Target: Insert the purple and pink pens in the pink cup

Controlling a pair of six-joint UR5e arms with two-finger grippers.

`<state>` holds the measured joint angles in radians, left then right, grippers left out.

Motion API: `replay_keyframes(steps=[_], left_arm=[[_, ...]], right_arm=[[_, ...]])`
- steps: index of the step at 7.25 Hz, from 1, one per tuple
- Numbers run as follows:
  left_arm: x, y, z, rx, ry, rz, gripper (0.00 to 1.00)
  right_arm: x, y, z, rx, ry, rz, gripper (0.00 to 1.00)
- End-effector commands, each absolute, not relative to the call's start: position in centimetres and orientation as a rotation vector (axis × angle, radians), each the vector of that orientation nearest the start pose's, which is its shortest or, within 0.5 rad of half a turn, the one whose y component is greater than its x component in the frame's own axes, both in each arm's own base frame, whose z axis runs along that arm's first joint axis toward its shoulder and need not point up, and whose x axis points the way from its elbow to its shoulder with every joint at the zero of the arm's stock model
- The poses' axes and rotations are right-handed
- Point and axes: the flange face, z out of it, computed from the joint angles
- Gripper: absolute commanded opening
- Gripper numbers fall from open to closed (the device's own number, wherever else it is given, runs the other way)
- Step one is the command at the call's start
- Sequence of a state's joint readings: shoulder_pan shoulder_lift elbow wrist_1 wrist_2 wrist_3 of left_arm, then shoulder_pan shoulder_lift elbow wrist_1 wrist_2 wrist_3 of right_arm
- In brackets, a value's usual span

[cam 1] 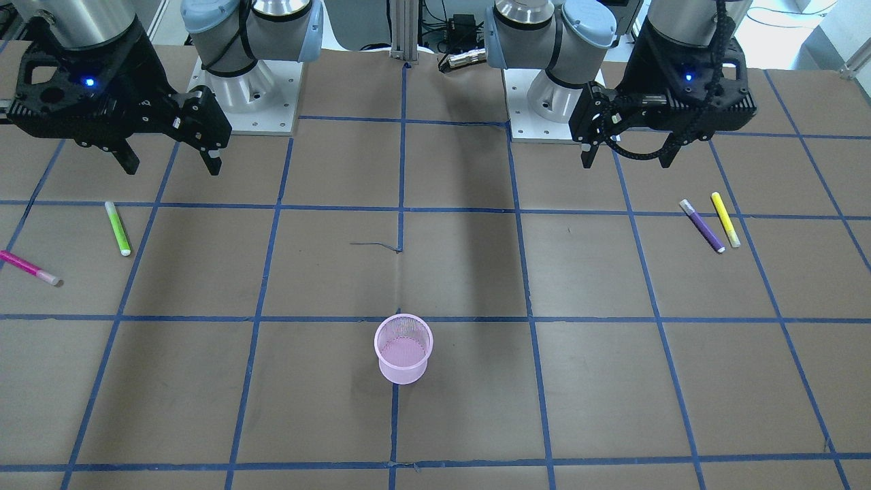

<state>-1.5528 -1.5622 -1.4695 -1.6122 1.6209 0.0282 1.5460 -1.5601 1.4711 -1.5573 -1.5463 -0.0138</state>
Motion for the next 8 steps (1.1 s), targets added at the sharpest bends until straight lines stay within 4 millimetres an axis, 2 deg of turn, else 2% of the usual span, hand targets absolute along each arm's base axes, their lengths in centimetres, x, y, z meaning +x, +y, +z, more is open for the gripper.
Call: replay_keyframes(steps=[1, 3, 4, 5, 6, 7, 8], left_arm=[[-12.1, -49.5, 53.8, 0.005, 3.106, -0.106, 1.00], [-11.6, -49.4, 53.6, 0.001, 3.107, -0.084, 1.00], [-10.5, -49.9, 51.4, -0.026, 3.110, -0.022, 1.00], [-7.7, -50.4, 49.3, -0.141, 3.143, 0.040, 1.00], [-4.5, -50.5, 47.0, -0.302, 3.270, 0.111, 1.00], [0.4, -50.1, 44.3, -0.452, 3.263, 0.182, 1.00], [6.5, -49.3, 41.2, -0.660, 3.240, 0.269, 1.00]], right_arm=[[12.4, -50.6, 53.0, 0.018, 3.115, -0.115, 1.00], [12.4, -50.6, 52.9, -0.002, 3.106, -0.111, 1.00], [12.1, -50.7, 53.1, -0.014, 3.107, -0.116, 1.00], [11.0, -50.5, 53.1, -0.235, 3.115, -0.062, 1.00], [6.9, -50.7, 53.7, -0.437, 3.125, -0.025, 1.00], [1.1, -50.5, 54.4, -0.524, 3.112, 0.002, 1.00], [-4.2, -50.0, 55.1, -0.769, 3.070, -0.010, 1.00]])
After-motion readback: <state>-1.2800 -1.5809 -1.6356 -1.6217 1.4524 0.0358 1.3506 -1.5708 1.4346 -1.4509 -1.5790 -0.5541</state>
